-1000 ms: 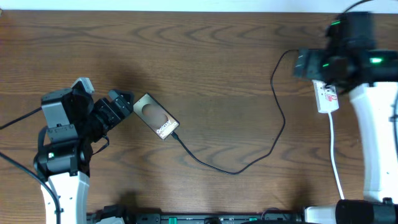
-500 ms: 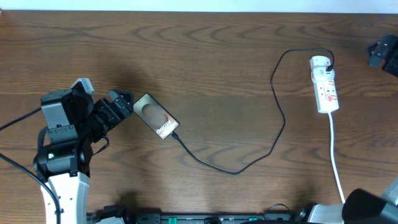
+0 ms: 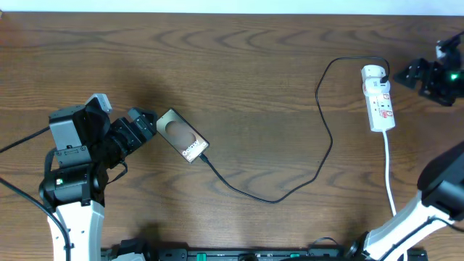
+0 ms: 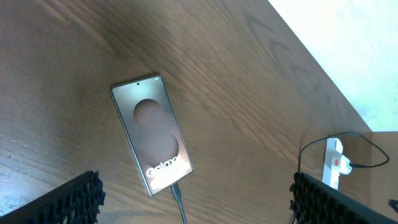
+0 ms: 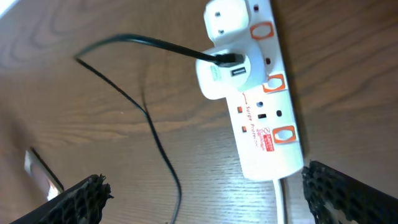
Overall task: Plug charger to phone and switch on socket
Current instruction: 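Move the right gripper over the power strip beside the charger, then lower the right gripper onto the orange switch next to the charger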
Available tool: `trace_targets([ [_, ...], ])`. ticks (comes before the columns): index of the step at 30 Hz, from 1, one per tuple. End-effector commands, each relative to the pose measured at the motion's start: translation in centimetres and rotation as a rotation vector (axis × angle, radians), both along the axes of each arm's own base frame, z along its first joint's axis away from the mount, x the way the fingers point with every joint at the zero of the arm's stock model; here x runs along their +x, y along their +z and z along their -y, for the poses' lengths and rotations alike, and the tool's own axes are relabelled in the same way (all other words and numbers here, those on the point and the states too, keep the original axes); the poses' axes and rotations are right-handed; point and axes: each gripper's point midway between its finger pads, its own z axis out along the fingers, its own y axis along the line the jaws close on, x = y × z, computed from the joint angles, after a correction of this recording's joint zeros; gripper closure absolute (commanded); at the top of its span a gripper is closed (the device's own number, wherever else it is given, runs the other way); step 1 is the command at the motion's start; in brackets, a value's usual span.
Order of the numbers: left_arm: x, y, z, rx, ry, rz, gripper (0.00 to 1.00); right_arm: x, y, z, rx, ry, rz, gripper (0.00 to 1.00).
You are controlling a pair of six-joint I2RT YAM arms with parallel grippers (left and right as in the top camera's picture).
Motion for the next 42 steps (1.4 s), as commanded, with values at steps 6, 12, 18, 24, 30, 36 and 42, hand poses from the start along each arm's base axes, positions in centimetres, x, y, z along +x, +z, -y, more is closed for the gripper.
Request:
trace_targets([
  [6,0.1,-0.8,-0.7,0.037,0.007,-0.022,0.04,0.8,-3.5,-0.6,0.059,0.054,-0.033,0.01],
  [12,0.3,-1.5,-0.7,0.032,0.006,-0.047,0.04,1.3,-5.1,-1.3,0.049,0.084,-0.055,0.01],
  [18,0.3,-2.1,-0.7,0.029,0.003,-0.072,0.04,2.1,-5.5,-1.6,0.002,0.103,-0.049,0.01],
  [24,0.2,-2.1,-0.7,0.033,-0.002,-0.072,0.04,2.6,-5.8,-1.1,-0.037,0.096,-0.041,0.01],
  [30,0.2,-2.1,-0.7,0.036,-0.004,-0.071,0.04,3.4,-5.8,-0.7,-0.073,0.096,-0.015,0.01],
  [36,0.3,-2.2,-0.9,0.046,0.005,-0.071,0.04,3.5,-5.8,-0.6,-0.074,0.095,-0.012,0.01],
  [42,0.3,-2.3,-1.3,0.061,0.018,-0.077,0.04,3.6,-5.9,-0.6,-0.069,0.077,-0.013,0.01],
])
